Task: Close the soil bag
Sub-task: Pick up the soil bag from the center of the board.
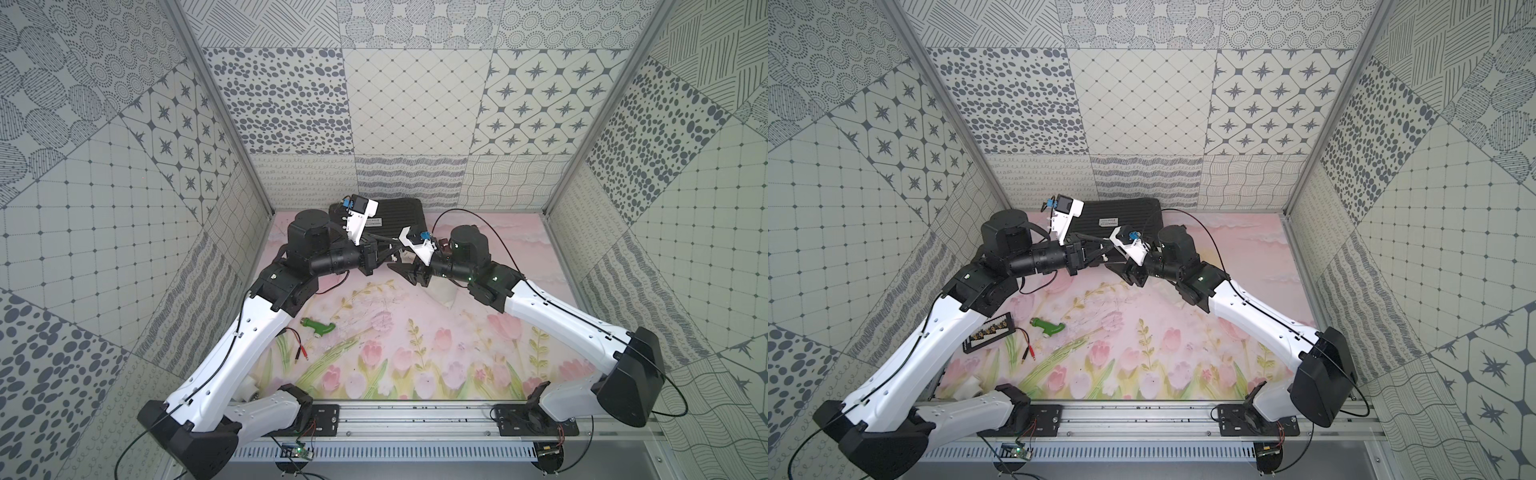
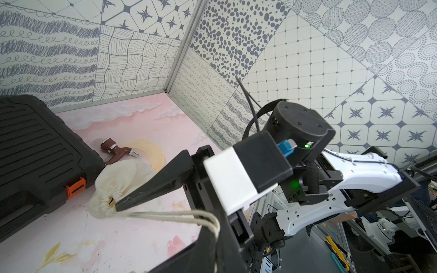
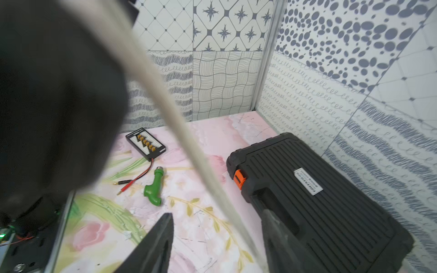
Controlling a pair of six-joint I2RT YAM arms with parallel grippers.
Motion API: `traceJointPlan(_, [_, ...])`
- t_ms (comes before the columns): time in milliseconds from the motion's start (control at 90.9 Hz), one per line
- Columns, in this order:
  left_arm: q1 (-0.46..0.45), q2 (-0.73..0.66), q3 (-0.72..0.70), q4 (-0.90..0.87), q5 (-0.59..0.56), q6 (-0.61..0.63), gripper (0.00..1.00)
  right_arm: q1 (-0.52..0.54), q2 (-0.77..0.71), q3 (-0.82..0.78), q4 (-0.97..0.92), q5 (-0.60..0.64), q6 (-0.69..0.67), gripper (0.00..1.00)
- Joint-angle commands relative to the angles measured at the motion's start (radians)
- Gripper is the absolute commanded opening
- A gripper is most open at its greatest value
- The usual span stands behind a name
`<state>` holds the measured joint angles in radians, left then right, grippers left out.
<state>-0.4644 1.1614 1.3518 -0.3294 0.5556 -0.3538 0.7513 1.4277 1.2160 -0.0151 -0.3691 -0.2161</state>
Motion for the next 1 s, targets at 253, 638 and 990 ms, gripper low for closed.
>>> traceJointPlan(253, [-0.031,-0.059,-0.050,0.063,0.005,0.098,0.00,-0.072,-0.082,-0.026,0.075,0.012,0.086,0.00])
traceJointPlan(638, [-0.031,-0.045,-0.231,0.214,-0.117,0.271,0.58,-0.355,-0.404,-0.218,0.041,-0.172,0.253,0.00])
traceJointPlan(990, [-0.129,0.398,-0.077,0.321,-0.073,0.406,0.75,-0.389,-0.613,-0.432,0.053,-0.175,0.312,0.00])
